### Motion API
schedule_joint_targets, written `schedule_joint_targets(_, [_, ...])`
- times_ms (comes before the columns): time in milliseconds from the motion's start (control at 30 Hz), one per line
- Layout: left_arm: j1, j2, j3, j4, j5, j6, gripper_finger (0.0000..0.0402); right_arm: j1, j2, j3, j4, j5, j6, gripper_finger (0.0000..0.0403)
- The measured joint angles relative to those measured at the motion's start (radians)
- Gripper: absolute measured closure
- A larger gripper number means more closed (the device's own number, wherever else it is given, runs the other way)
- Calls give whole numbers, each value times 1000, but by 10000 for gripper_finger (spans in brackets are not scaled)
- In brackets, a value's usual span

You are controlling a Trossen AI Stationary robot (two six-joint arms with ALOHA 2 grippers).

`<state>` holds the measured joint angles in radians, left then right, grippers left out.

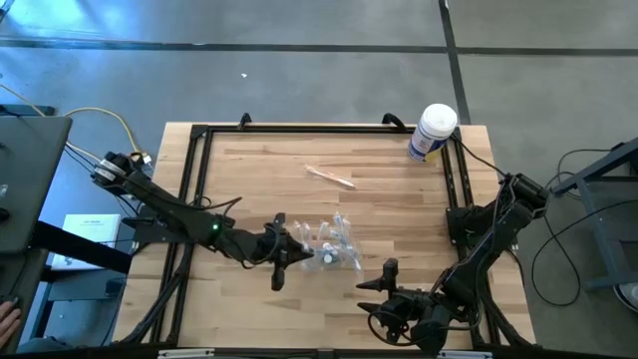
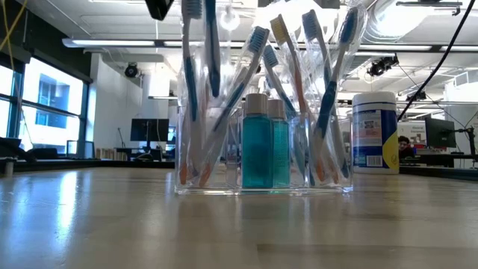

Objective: Pick & Place toothbrushing station
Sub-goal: Put the blue toothbrush into the transparent organizer

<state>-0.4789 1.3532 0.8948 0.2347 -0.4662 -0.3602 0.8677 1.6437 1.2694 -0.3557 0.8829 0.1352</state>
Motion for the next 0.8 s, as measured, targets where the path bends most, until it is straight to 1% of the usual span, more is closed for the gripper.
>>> schedule_joint_targets(167, [26, -9, 0, -111, -1, -26, 364, 0, 0, 0, 0, 0, 0, 200])
schedule_joint_targets(300, [36, 14, 1, -156, -2, -64, 364, 0, 0, 0, 0, 0, 4, 200])
schedule_joint_targets(800, [39, 127, 1, -168, 0, -64, 364, 0, 0, 0, 0, -3, 4, 200])
